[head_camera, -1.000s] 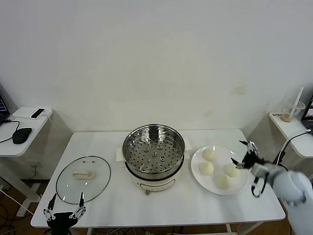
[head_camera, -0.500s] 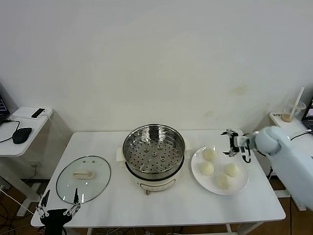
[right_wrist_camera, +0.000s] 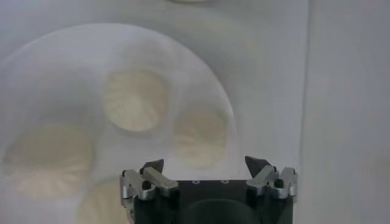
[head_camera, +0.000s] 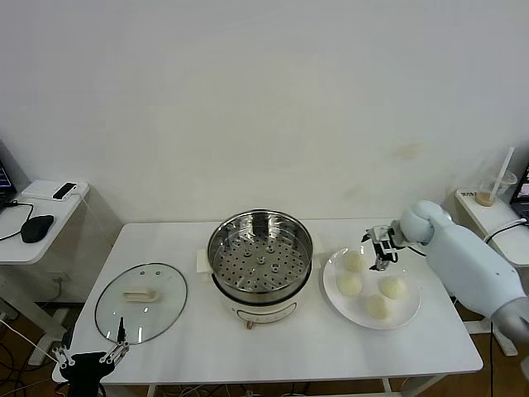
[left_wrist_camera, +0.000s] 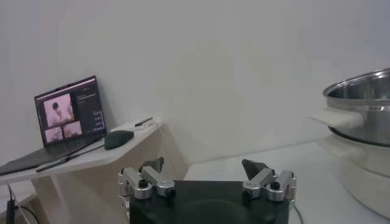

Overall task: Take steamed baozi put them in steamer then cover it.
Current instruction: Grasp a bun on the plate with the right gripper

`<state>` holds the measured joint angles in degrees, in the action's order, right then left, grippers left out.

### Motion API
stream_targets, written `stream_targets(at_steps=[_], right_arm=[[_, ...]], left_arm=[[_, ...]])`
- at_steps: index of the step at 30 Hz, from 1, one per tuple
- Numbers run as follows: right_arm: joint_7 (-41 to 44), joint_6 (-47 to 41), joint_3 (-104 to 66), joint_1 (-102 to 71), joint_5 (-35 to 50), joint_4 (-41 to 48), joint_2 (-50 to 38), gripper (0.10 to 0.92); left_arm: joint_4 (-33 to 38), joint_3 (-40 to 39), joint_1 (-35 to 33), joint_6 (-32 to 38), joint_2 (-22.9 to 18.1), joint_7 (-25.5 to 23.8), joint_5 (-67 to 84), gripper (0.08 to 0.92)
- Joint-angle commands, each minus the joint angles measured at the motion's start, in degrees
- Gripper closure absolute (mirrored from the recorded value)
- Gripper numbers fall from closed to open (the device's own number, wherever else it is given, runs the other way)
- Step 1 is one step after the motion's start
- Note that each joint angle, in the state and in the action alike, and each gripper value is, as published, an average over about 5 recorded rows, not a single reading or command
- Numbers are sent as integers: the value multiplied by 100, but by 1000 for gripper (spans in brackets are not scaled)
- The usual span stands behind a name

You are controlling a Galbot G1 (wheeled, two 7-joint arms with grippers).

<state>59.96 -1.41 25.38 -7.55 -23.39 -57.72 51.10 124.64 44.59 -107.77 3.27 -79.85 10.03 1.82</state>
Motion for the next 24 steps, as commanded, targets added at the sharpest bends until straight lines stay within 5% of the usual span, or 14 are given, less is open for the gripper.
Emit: stream_targets(at_steps=[1,24], right_arm=[[138,7,505,380,-28,640,442,203],[-78,36,398,239,-526,1179,888,289]], left_arm=[[-4,25,-1,-4,-1,7,1,177],[-9,31,16,10,-1,11,-1,177]])
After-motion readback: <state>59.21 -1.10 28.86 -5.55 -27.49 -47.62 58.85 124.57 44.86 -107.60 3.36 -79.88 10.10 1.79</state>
